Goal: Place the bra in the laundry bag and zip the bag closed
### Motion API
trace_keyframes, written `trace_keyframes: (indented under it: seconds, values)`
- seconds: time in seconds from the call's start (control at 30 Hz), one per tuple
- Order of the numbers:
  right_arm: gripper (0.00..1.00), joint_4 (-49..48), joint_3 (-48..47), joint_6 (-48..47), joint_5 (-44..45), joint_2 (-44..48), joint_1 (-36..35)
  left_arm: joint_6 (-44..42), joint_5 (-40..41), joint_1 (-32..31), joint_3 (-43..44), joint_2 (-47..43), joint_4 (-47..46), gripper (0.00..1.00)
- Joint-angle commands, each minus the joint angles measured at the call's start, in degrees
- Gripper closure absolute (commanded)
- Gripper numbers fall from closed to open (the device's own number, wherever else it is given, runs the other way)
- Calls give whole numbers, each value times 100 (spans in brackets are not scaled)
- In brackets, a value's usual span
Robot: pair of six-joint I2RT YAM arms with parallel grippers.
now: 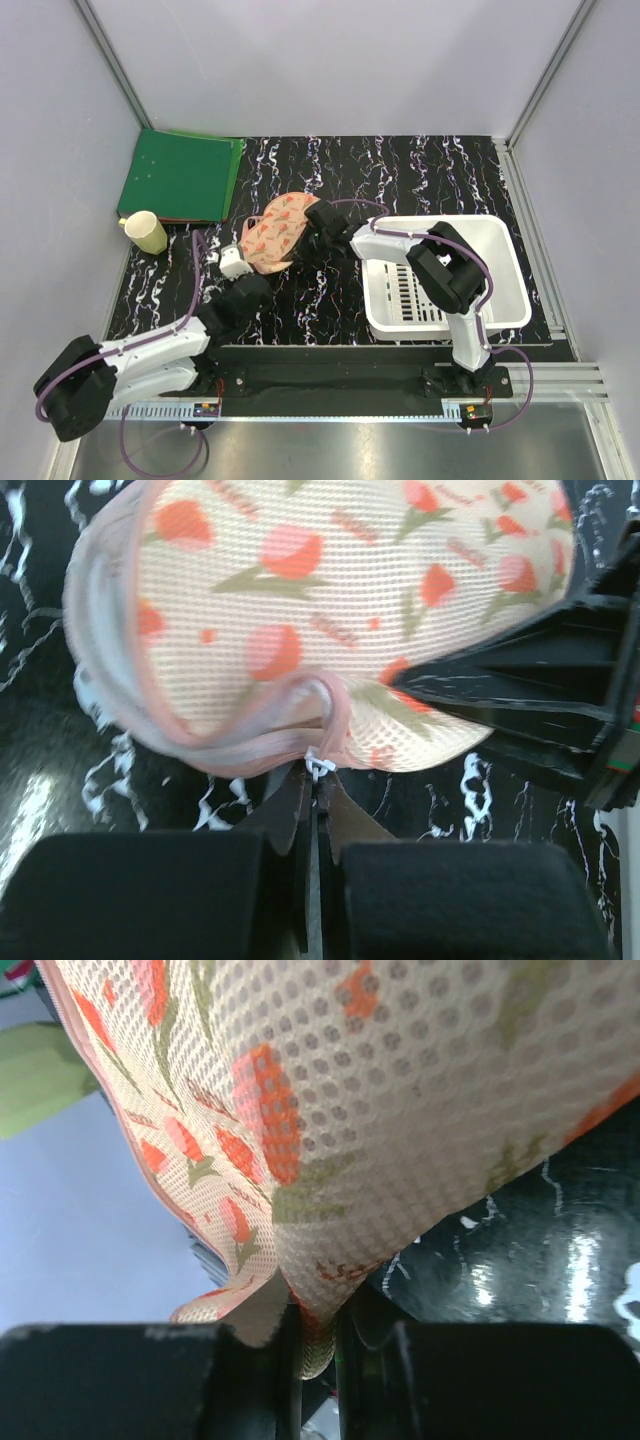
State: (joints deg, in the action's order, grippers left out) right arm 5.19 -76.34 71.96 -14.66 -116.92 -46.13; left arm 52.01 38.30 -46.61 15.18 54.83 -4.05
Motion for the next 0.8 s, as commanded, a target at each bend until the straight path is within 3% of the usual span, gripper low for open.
trace_keyframes:
  seconds: [0.0, 0.17, 0.3, 0.33, 0.4, 0.43, 0.5, 0.53, 0.57, 0.67, 0.77]
  values:
    - [100, 245, 93, -876, 226, 319, 288, 415, -181, 336, -339, -376, 748, 100]
    - [100, 737, -162, -1963, 147, 188, 385, 406, -534, 565, -393, -456, 862, 100]
    - [100, 1334, -547, -2695, 525, 100, 420, 20, -1524, 600, -568, -385, -284, 100]
    - [95, 1588, -636, -2792, 656, 56, 438, -85, -1684, 600, -586, -298, -489, 100]
    - [77, 1766, -733, -2907, 718, 99, 429, -103, -2088, 600, -508, -157, -779, 100]
    - [58, 1792, -690, -2890, 675, 230, 429, -121, -2195, 600, -455, -35, -842, 100]
    - [48, 1784, -506, -2741, 578, 406, 412, -95, -2449, 600, -393, 63, -1096, 100]
    - [35, 1775, -444, -2679, 534, 573, 377, -34, -2511, 600, -402, 115, -1184, 100]
    - [29, 1766, -374, -2540, 516, 652, 342, 19, -2556, 600, -410, 133, -1281, 100]
    - [20, 1600, -58, -2171, 499, 978, 175, 160, -2679, 600, -402, 247, -1519, 100]
    - [19, 1257, 346, -1775, 534, 1215, -18, 266, -2811, 600, -402, 379, -1712, 100]
